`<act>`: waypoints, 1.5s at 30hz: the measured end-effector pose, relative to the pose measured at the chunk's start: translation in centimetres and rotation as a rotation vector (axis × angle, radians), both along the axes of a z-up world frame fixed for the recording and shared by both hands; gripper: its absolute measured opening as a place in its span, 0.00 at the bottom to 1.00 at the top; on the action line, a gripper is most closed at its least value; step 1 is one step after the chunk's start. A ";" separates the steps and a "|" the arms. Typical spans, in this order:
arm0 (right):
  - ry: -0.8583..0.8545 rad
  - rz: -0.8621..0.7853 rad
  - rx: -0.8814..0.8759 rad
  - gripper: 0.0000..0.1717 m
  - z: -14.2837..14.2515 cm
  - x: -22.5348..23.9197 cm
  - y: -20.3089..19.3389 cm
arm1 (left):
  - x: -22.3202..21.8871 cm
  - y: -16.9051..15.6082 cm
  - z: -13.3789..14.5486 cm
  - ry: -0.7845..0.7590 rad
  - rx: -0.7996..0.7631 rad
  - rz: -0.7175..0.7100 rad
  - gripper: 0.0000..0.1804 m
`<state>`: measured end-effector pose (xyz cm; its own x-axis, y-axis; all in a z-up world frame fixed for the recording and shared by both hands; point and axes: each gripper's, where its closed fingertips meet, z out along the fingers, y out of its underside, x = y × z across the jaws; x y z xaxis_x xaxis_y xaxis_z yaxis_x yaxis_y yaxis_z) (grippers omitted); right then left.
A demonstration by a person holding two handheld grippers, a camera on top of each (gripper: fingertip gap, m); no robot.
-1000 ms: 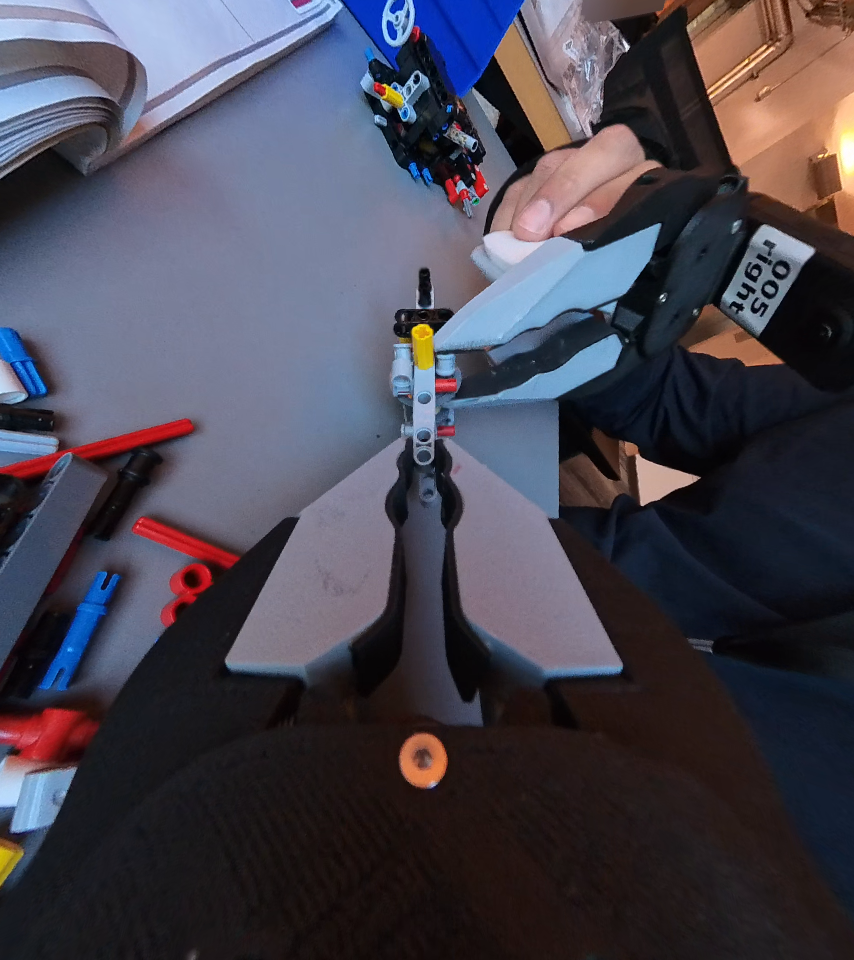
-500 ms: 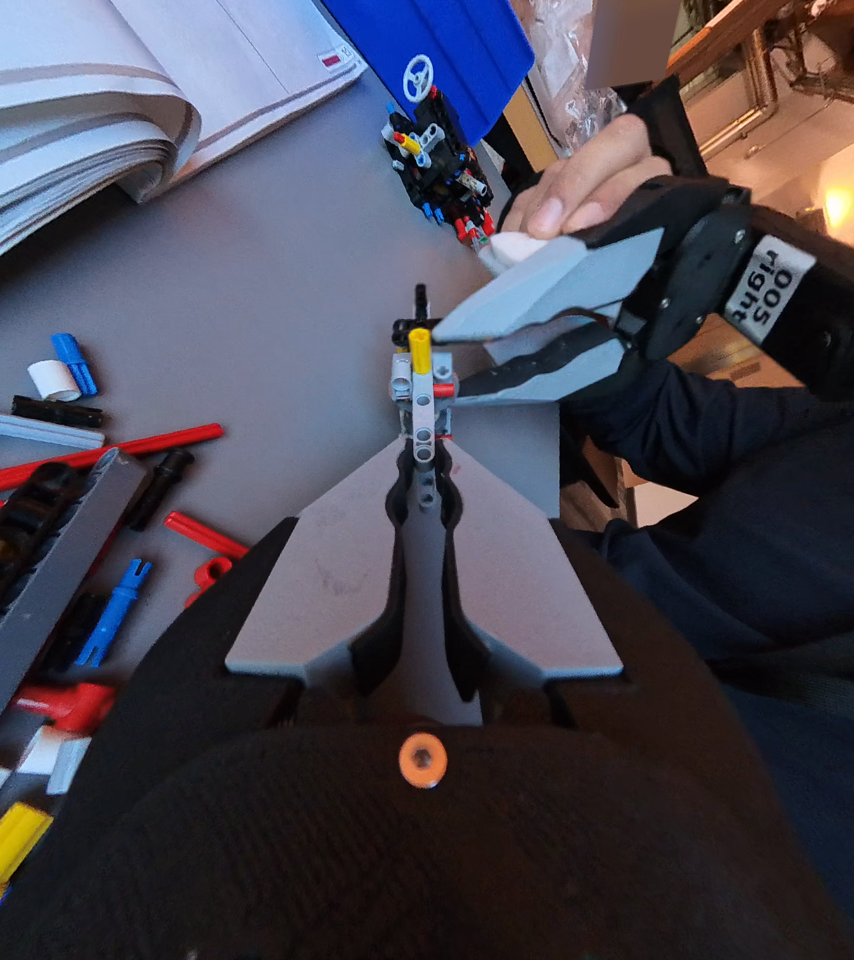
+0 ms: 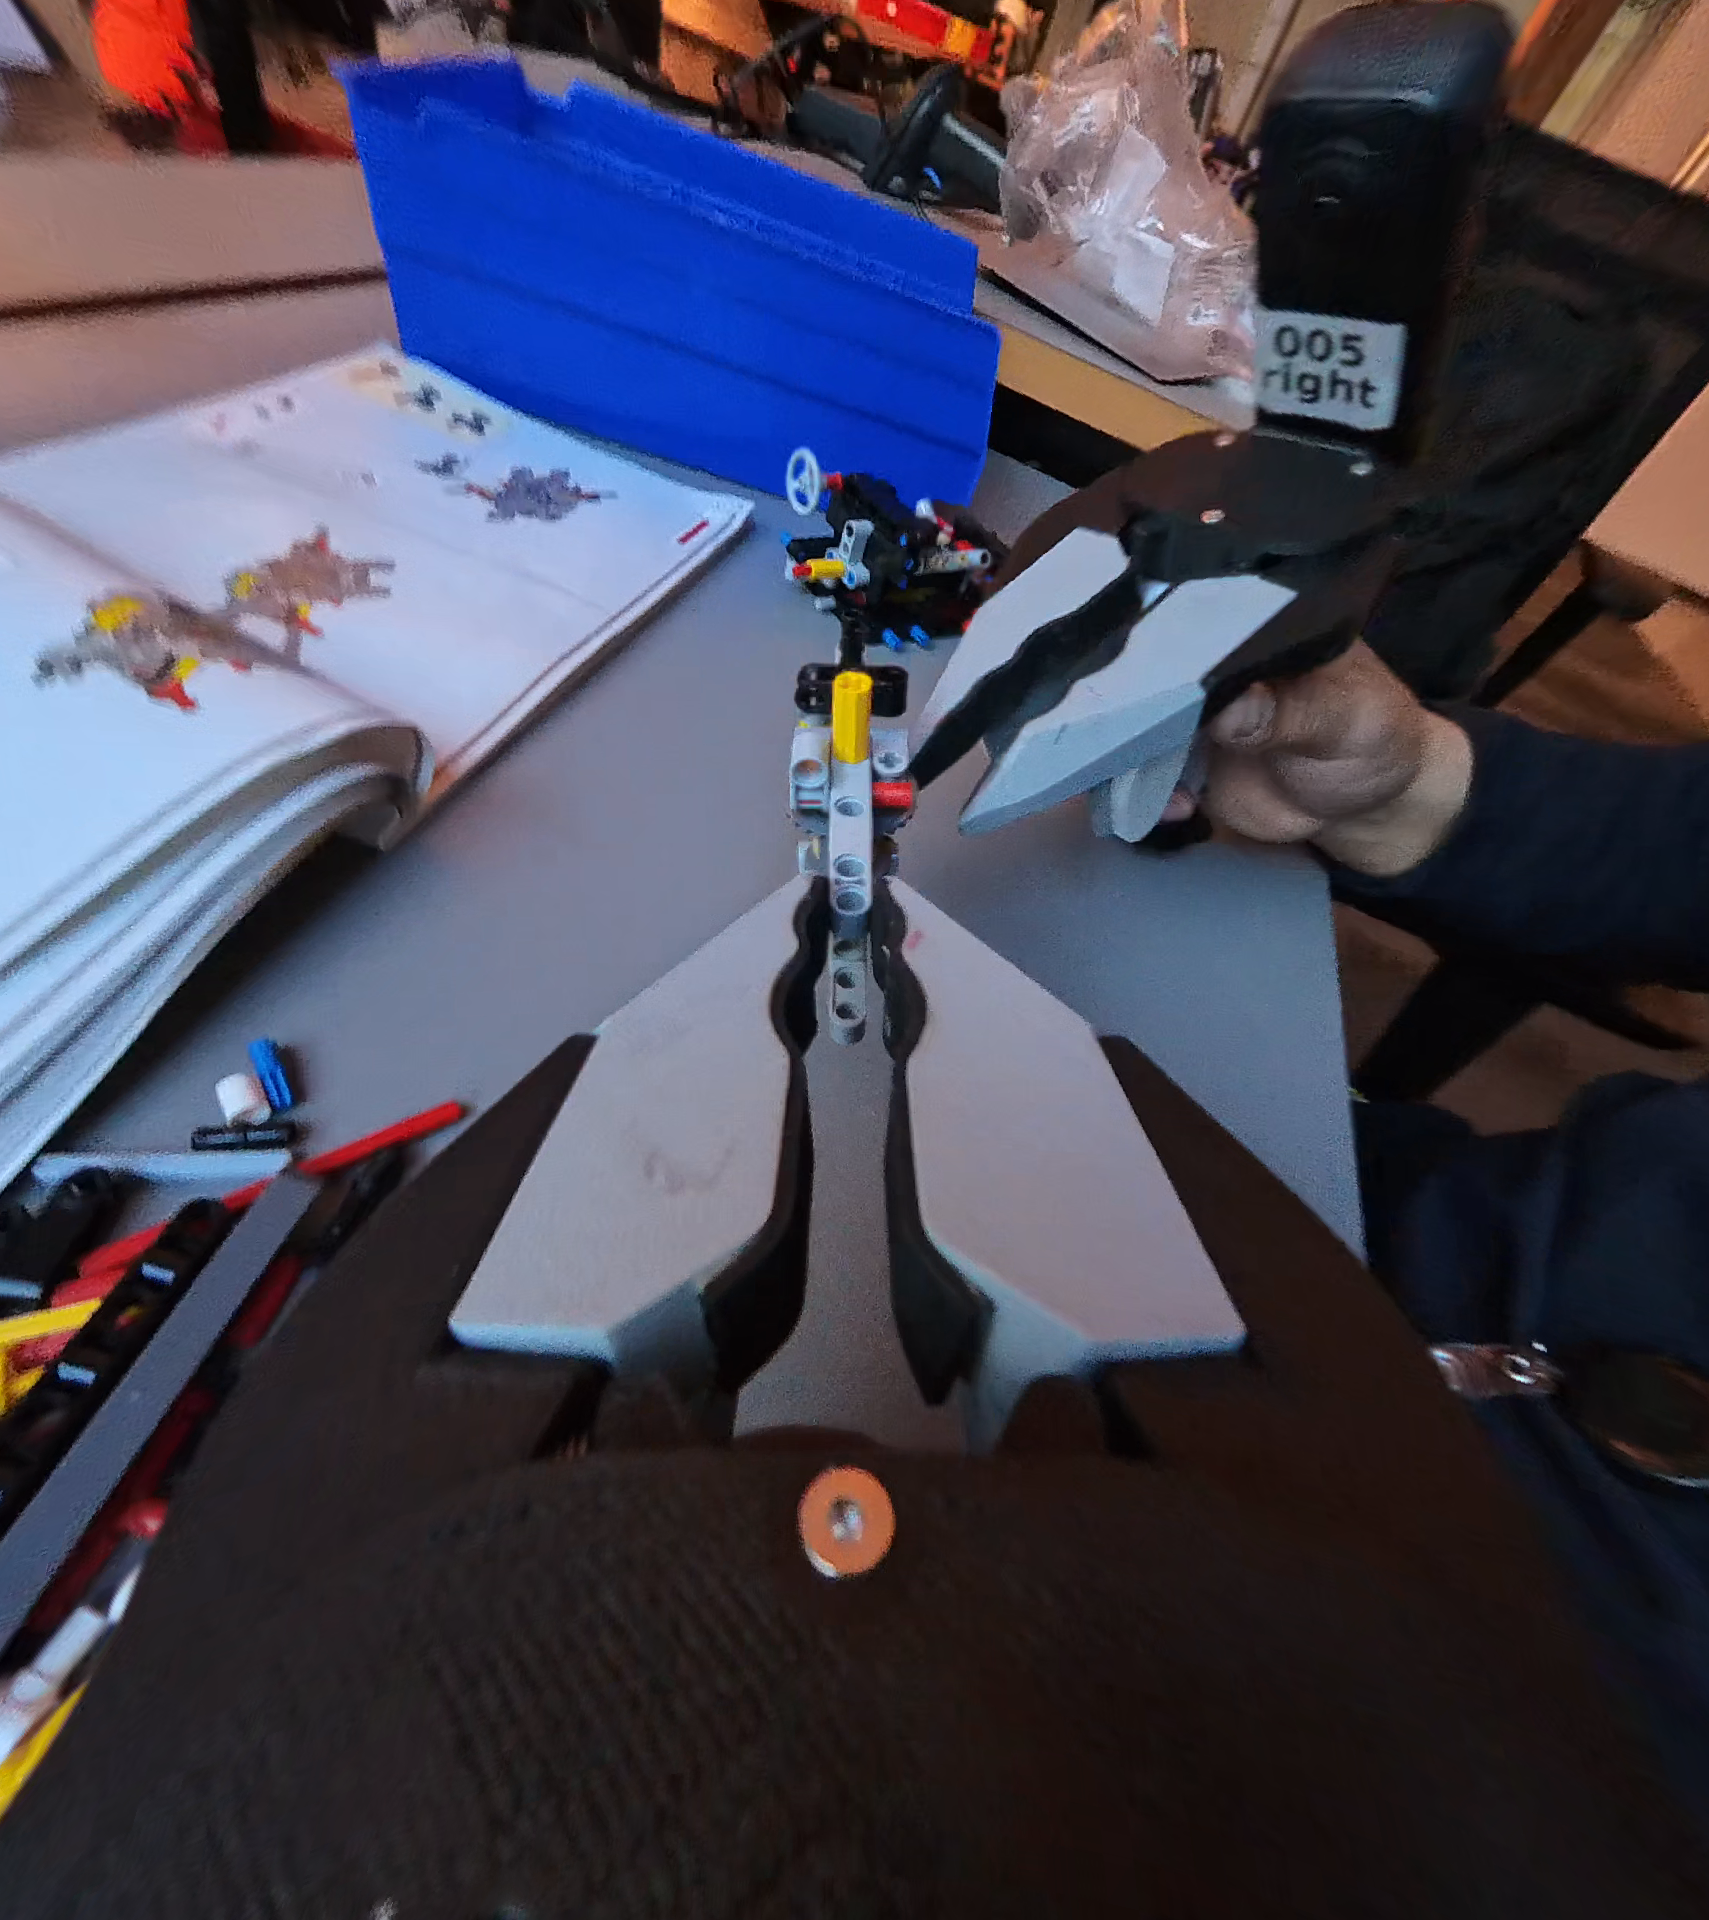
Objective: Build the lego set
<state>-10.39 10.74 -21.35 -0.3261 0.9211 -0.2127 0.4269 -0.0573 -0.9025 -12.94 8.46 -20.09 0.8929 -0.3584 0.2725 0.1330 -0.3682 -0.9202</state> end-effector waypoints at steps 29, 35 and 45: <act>0.152 -0.200 -0.582 0.09 2.4 -0.6 0.4 | 2.2 0.3 2.8 0.317 0.249 0.163 0.03; 0.145 -0.187 -0.664 0.05 2.5 -0.5 0.7 | 1.9 0.4 2.5 0.291 0.237 0.158 0.03; 0.149 -0.097 -0.930 0.03 3.2 -0.2 0.9 | 2.0 0.7 1.7 0.320 0.212 0.158 0.03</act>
